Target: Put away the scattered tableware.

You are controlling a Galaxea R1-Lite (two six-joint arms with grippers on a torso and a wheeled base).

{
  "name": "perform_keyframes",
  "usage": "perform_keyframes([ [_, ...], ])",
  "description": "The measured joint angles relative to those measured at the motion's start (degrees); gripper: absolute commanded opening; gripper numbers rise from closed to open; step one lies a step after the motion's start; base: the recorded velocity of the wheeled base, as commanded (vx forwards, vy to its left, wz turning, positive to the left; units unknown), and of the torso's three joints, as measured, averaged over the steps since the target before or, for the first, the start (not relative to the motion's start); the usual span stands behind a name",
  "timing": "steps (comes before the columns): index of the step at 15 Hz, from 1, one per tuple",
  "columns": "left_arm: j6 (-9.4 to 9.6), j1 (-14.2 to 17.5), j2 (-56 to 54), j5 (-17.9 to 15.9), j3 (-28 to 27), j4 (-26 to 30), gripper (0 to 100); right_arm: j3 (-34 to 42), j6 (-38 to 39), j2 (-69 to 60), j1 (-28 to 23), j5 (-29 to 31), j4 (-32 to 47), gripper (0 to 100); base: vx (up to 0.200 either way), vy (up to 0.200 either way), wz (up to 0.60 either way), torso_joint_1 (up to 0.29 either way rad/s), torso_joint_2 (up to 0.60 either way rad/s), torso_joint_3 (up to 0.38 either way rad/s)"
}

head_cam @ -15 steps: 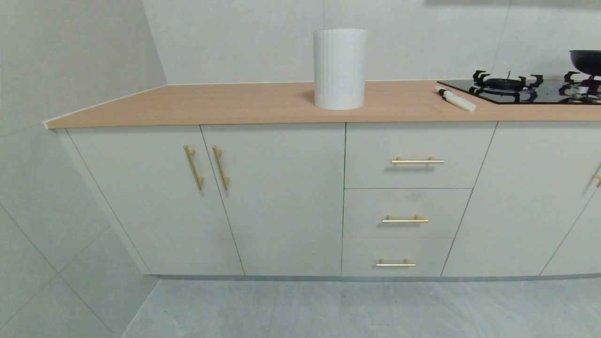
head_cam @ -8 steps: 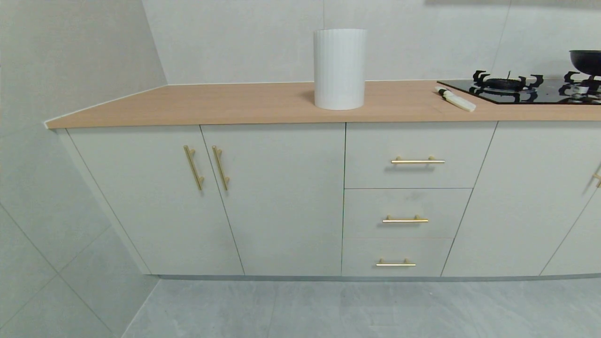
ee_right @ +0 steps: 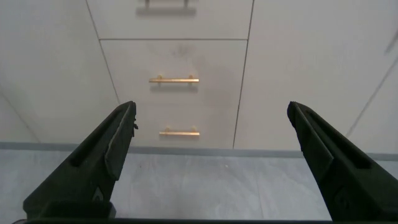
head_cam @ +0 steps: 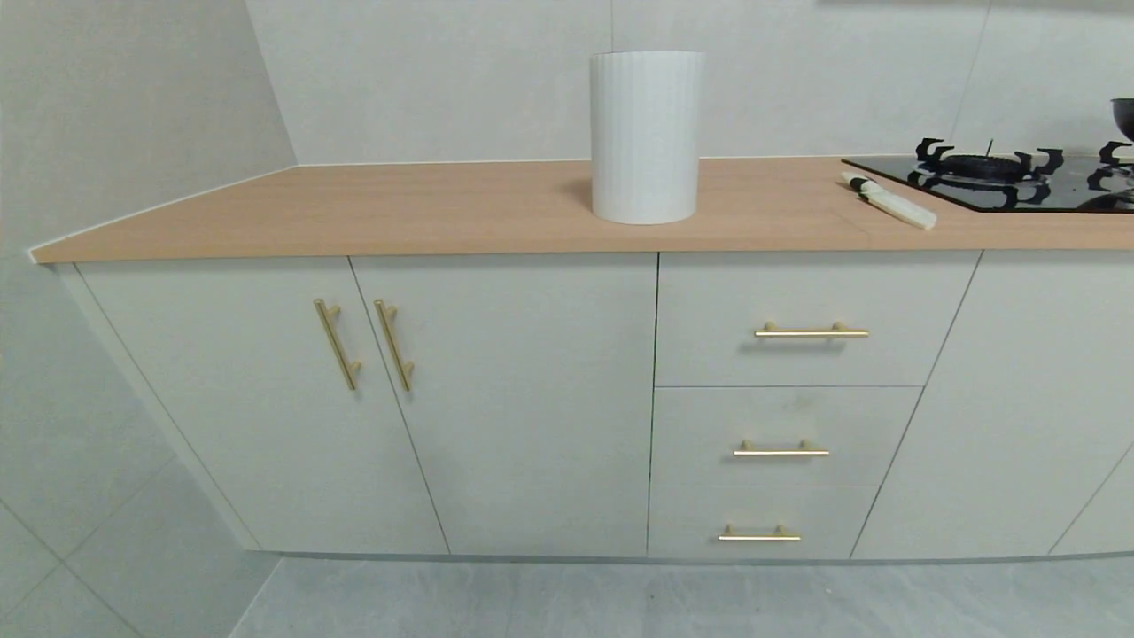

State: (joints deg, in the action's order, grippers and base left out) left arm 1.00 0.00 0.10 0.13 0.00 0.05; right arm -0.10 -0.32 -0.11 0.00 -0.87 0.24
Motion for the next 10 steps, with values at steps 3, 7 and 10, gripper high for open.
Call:
perform_keyframes([
  [3, -0.02, 0.00, 0.00, 0.02, 0.00, -0.05, 100, 0.00, 0.00, 0.00, 0.00, 0.00, 0.00, 100, 0.200, 0.000, 0.00, -0.001, 0.00, 0.002],
  [7, -0.05, 0.00, 0.00, 0.02, -0.02, -0.05, 100, 0.00, 0.10, 0.00, 0.00, 0.00, 0.00, 100, 0.200, 0.000, 0.00, 0.000, 0.00, 0.005],
  [10, -0.02, 0.00, 0.00, 0.02, 0.00, -0.05, 100, 0.00, 0.21, 0.00, 0.00, 0.09, 0.02, 100, 0.200, 0.000, 0.00, 0.004, 0.00, 0.007],
])
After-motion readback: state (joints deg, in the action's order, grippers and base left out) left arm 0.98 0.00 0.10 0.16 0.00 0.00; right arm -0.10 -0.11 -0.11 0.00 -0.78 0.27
